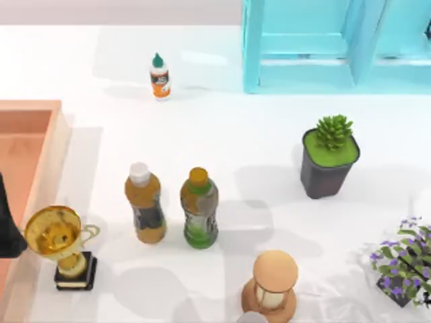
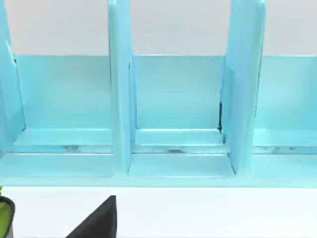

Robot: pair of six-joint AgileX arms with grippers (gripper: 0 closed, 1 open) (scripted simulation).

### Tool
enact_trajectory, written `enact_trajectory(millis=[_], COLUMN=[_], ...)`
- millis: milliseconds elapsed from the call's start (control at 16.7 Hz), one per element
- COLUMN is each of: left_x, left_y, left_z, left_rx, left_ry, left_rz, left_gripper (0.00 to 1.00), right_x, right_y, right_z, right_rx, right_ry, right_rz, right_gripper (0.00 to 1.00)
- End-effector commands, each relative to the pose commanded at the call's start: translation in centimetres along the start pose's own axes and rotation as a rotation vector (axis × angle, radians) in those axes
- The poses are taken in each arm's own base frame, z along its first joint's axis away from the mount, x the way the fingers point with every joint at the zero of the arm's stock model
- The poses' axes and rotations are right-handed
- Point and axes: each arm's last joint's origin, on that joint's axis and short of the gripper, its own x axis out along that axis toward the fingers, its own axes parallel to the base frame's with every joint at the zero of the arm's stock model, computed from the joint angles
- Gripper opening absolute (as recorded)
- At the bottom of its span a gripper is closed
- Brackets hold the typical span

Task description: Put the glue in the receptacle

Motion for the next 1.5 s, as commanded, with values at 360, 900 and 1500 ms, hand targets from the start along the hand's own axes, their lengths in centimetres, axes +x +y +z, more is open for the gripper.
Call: enact_trajectory(millis=[360, 900, 1500], left_x=[0.3, 9.8, 25.7], left_y=[-0.4, -5.2, -15.9], left_z=[1.9, 8.9, -1.6], left_rx=[-0.013, -0.062, -0.034], left_ry=[-0.001, 0.173, 0.437], left_rz=[-0.030, -0.133, -0.066], left_gripper=[1.00, 1.00, 1.00], right_x=[0.0, 0.0, 0.0], right_y=[0.0, 0.0, 0.0], right_z=[0.0, 0.0, 0.0], right_rx=[0.000, 0.000, 0.000], right_ry=[0.000, 0.000, 0.000], right_rz=[0.000, 0.000, 0.000], right_gripper=[1.00, 1.00, 1.00])
